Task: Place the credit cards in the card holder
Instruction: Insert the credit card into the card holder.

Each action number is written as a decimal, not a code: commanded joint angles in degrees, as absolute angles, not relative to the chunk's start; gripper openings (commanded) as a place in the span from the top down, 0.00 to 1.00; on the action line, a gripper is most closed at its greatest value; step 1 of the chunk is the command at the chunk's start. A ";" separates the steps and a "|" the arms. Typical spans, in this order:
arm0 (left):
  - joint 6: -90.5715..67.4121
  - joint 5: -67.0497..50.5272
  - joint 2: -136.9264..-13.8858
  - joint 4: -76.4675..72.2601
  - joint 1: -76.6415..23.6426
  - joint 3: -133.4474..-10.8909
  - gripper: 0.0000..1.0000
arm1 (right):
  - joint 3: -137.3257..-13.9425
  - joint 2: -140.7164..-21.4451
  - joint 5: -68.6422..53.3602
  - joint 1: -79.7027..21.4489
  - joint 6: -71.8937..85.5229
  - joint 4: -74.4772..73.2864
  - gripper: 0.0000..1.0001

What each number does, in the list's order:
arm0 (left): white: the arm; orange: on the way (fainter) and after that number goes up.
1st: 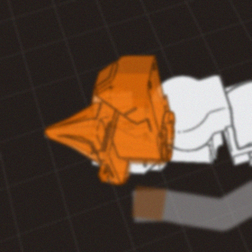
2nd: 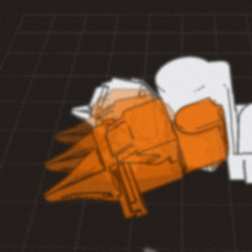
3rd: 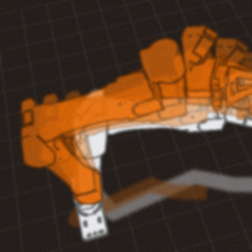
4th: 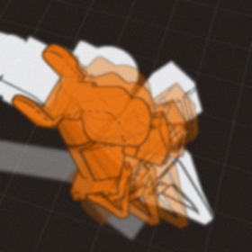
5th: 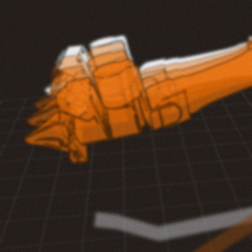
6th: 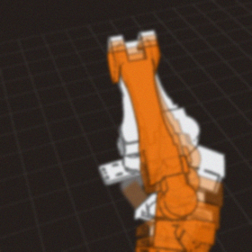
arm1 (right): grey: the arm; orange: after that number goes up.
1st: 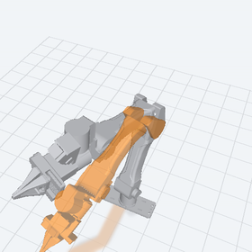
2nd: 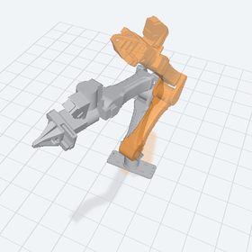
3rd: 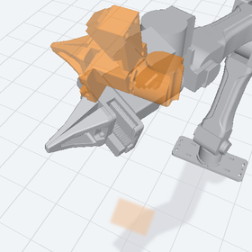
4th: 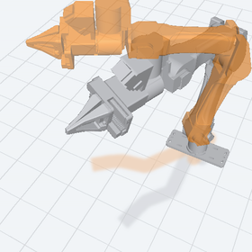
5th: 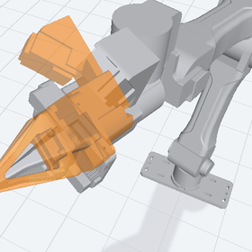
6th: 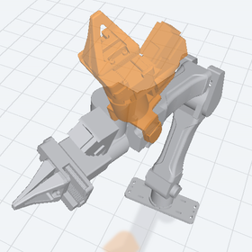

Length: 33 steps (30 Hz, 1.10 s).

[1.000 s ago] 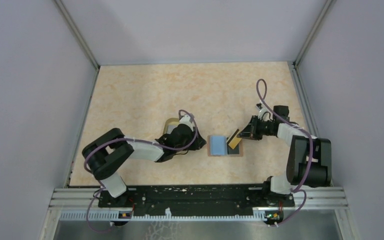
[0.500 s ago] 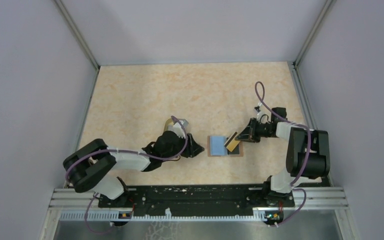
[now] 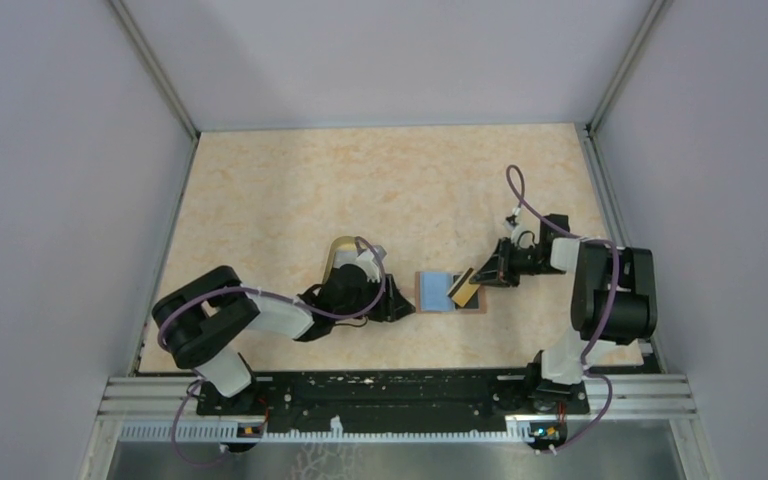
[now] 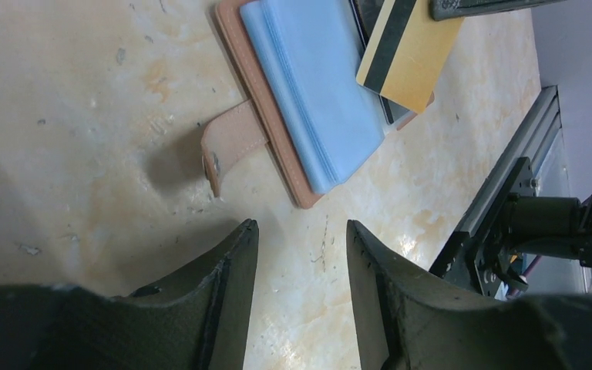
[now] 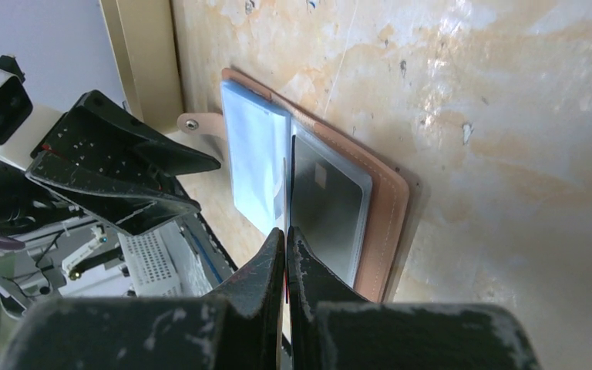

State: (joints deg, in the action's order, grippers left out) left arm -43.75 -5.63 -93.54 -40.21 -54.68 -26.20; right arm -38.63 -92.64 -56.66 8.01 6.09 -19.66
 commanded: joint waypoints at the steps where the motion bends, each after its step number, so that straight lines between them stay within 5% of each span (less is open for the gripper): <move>1: -44.24 -3.81 -93.60 -35.69 -55.61 -29.36 0.48 | -43.71 -95.57 -56.82 7.30 1.52 -23.17 1.00; 21: -37.32 3.63 -99.84 -18.34 -57.22 -42.15 0.48 | -54.66 -103.44 -56.94 2.35 -14.37 -36.66 1.00; 33: -36.46 7.21 -103.88 -10.91 -57.22 -47.37 0.59 | -52.98 -97.23 -50.85 2.72 -12.64 -34.02 1.00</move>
